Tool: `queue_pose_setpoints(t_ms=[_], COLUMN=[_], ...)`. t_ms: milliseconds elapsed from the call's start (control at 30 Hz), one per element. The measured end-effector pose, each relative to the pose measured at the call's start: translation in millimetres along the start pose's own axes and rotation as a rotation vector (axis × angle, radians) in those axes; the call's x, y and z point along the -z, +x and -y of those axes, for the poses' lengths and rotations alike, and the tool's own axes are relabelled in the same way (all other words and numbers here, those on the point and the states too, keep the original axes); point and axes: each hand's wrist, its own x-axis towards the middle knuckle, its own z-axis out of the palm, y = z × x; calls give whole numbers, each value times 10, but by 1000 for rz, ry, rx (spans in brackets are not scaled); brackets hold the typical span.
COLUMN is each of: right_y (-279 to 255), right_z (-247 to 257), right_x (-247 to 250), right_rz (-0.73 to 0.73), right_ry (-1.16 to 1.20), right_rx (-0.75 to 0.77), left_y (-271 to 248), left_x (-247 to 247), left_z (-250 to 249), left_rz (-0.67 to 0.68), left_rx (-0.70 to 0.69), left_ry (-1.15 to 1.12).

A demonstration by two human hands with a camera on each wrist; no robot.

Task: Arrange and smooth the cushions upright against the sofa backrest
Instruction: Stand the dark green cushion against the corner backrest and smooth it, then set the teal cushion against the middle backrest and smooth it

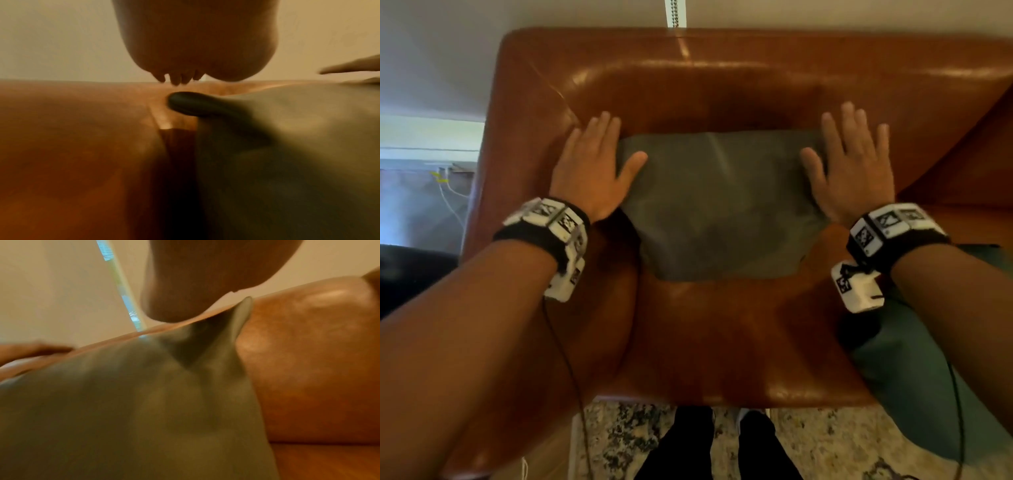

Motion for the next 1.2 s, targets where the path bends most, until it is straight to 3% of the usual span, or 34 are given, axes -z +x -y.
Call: queue_pose_setpoints(t_ms=[100,167,233,400,633,867,967,1100,1200], right_y=[-360,-590,-770,-1109,-2063,-3388,-3790,-4023,-4102], right_z=[372,477,389,108,-104,-449,-769,-1298,-1818], right_x=[-160,-389,-542,-547,-519,-848,-933,-854,-780], right_rz=[-89,-58,-31,12,166,497,588,564,530], right_ry=[-68,-183,-223,-60,157,331,396,487,492], right_rx=[457,606,504,-62,-55,-222,-312,-492,-548], left_y=[-328,-566,-715,-891,-1552,-2313,-2502,-2631,-2620], left_x=[-199,-467,-666,-696,-782,-1159,-1301,-1457,-1556], left_z=[-462,-607,-525,-236,-324,-665,-940,-1443,-1976], left_rz=[-93,-46,-38,-31,62,508,619,681,734], left_rx=[-431,-600,-552,-236,-150,-150,-220,-247,-189], left_ry=[33,187,286,176,42,-44,-1,-26,-113])
